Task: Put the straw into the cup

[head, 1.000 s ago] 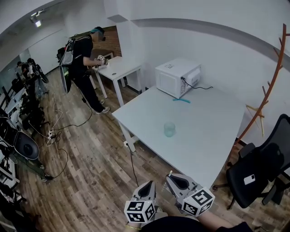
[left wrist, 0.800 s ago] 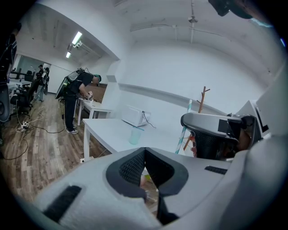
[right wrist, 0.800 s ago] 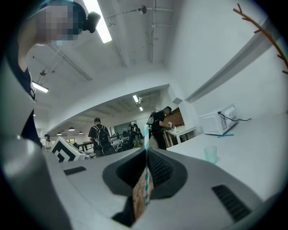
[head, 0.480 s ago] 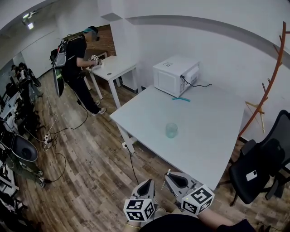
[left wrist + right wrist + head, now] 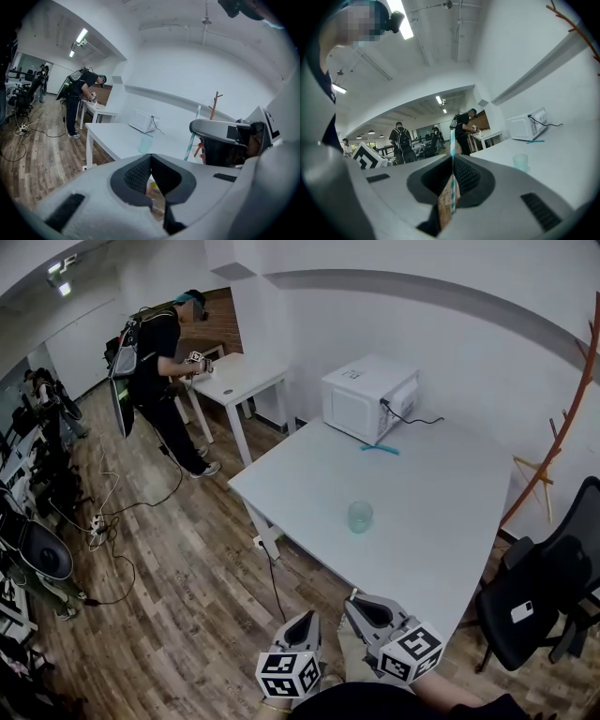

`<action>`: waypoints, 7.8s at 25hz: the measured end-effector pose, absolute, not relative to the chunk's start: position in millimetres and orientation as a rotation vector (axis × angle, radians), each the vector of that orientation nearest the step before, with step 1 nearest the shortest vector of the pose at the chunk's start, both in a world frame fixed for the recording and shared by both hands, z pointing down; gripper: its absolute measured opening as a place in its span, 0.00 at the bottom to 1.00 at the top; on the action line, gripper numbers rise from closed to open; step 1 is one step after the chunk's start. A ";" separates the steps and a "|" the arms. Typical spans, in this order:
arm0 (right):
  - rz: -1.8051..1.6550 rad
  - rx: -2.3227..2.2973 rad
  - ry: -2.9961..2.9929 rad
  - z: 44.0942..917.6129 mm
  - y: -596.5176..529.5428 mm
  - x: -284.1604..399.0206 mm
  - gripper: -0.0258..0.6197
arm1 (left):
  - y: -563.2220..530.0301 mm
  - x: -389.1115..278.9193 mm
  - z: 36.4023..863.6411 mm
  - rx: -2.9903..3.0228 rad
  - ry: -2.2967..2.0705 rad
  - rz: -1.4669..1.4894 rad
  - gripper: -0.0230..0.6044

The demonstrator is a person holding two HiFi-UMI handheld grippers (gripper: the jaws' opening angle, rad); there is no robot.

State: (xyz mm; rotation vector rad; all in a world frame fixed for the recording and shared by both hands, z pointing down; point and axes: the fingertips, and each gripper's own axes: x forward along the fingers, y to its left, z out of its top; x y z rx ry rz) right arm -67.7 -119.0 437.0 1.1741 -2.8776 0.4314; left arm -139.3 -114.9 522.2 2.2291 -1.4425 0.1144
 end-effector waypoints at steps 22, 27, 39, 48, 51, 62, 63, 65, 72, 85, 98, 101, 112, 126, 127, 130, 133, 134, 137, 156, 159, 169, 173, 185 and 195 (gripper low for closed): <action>0.451 1.209 -2.858 456.6 -247.9 -47.4 0.09 | -219.7 -138.9 542.1 2.171 -1.486 0.153 0.05; 0.436 1.294 -2.824 461.2 -286.4 -27.5 0.09 | -247.2 -135.8 546.0 2.171 -1.483 0.170 0.05; 0.453 1.519 -2.773 460.7 -378.0 27.8 0.09 | -291.3 -120.3 563.7 2.161 -1.451 0.243 0.05; 0.441 1.587 -2.763 457.1 -412.4 37.1 0.09 | -302.3 -116.2 573.1 2.157 -1.427 0.289 0.05; 0.434 1.597 -2.758 457.4 -420.4 39.0 0.09 | -305.0 -113.0 575.8 2.159 -1.418 0.297 0.05; 0.427 1.606 -2.707 471.9 -448.9 41.7 0.09 | -315.7 -111.4 578.1 2.158 -1.410 0.308 0.05; 0.428 1.605 -2.702 473.5 -449.9 41.5 0.09 | -316.2 -111.9 577.7 2.157 -1.411 0.307 0.05; 0.432 1.602 -2.691 476.8 -450.8 40.9 0.09 | -316.4 -112.9 577.2 2.155 -1.413 0.306 0.05; 0.468 1.595 -2.652 497.6 -449.2 41.1 0.09 | -314.4 -114.4 581.4 2.146 -1.418 0.312 0.05; 0.547 1.587 -2.560 539.8 -441.5 42.8 0.09 | -308.8 -114.1 587.0 2.126 -1.417 0.321 0.05; 0.568 1.573 -2.531 559.2 -442.1 38.8 0.09 | -306.2 -114.7 589.4 2.115 -1.423 0.322 0.05; 0.569 1.574 -2.529 559.4 -442.5 38.7 0.09 | -305.7 -115.6 589.0 2.114 -1.425 0.320 0.05; 0.603 1.583 -2.535 561.2 -439.6 41.4 0.22 | -303.7 -115.0 587.7 2.115 -1.428 0.319 0.05; 0.581 1.605 -2.527 554.4 -430.9 44.8 0.27 | -297.5 -116.2 582.2 2.123 -1.437 0.302 0.05; 0.577 1.607 -2.529 553.3 -430.2 45.2 0.27 | -297.0 -115.7 581.8 2.125 -1.436 0.303 0.05; 0.569 1.613 -2.536 549.4 -426.7 46.1 0.27 | -295.2 -114.6 581.0 2.127 -1.436 0.303 0.05; 0.561 1.616 -2.544 544.2 -417.4 44.5 0.27 | -289.9 -114.7 579.3 2.131 -1.433 0.298 0.05; 0.557 1.619 -2.547 541.5 -413.4 44.0 0.27 | -288.0 -114.6 578.0 2.134 -1.433 0.297 0.05; 0.547 1.618 -2.565 533.0 -399.1 43.2 0.27 | -282.5 -112.4 572.9 2.146 -1.430 0.291 0.05; 0.508 1.560 -2.681 483.4 -286.6 21.7 0.11 | -224.6 -106.6 549.4 2.215 -1.420 0.254 0.05; 0.491 1.541 -2.709 471.7 -270.6 16.3 0.10 | -217.7 -107.4 543.9 2.222 -1.423 0.244 0.05; 0.440 1.499 -2.746 460.2 -221.3 3.7 0.09 | -189.1 -110.7 537.4 2.243 -1.432 0.235 0.05; 0.438 1.494 -2.755 457.3 -207.4 3.0 0.09 | -179.4 -111.9 533.7 2.250 -1.437 0.234 0.05; 0.452 1.445 -2.793 452.0 -188.5 -9.6 0.09 | -164.7 -119.6 530.0 2.257 -1.463 0.220 0.05; 0.446 1.438 -2.788 450.0 -189.3 -13.0 0.09 | -165.5 -121.9 529.6 2.259 -1.462 0.223 0.05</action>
